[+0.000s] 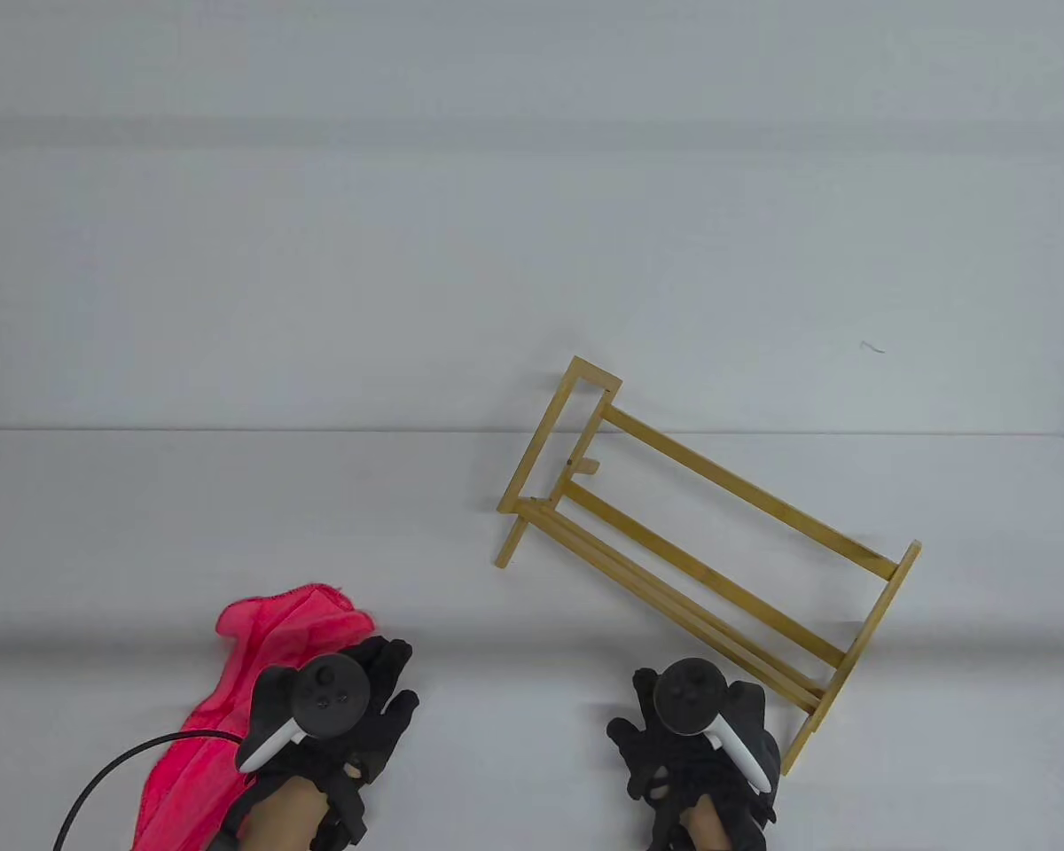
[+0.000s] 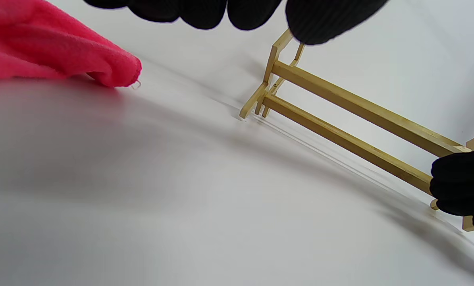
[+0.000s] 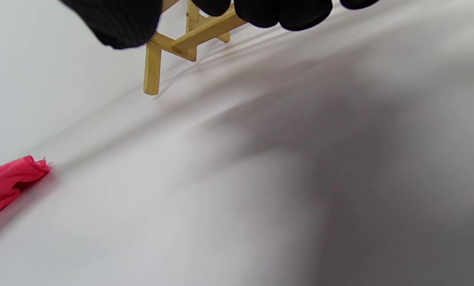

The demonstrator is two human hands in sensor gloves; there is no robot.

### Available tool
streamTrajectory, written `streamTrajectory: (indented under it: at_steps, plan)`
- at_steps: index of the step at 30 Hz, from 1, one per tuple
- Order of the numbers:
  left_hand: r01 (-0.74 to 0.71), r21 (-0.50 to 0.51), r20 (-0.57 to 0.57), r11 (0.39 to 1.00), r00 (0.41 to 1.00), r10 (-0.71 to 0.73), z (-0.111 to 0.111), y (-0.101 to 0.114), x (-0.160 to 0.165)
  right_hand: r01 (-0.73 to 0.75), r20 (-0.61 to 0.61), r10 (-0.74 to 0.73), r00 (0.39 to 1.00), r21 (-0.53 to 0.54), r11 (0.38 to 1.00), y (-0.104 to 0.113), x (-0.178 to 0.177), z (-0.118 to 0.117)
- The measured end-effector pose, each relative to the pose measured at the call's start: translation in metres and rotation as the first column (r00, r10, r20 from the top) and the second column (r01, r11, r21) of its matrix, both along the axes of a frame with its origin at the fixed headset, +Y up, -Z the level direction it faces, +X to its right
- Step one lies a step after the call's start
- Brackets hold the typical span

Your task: Hang square towel on book rack

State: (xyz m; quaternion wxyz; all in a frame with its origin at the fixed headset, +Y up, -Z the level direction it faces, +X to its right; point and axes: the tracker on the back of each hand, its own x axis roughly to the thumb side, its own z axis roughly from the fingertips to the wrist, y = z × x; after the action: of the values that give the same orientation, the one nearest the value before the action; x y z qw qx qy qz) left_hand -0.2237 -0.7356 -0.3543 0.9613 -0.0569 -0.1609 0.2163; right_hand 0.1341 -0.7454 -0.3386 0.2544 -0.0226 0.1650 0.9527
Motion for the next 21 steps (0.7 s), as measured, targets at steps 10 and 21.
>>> streamTrajectory:
  at_steps: [10,21]
  plan:
    - [-0.028,-0.003,-0.002,1.0,1.0,0.028,0.0005,-0.0005,-0.0007,0.0,-0.01,0.0,1.0,-0.003,1.0,-0.0004,-0.003,0.0006]
    - [-0.011,-0.029,0.012,1.0,1.0,0.011,-0.001,-0.0057,0.0008,-0.001,-0.013,0.001,1.0,-0.014,1.0,-0.0027,-0.0037,-0.0008]
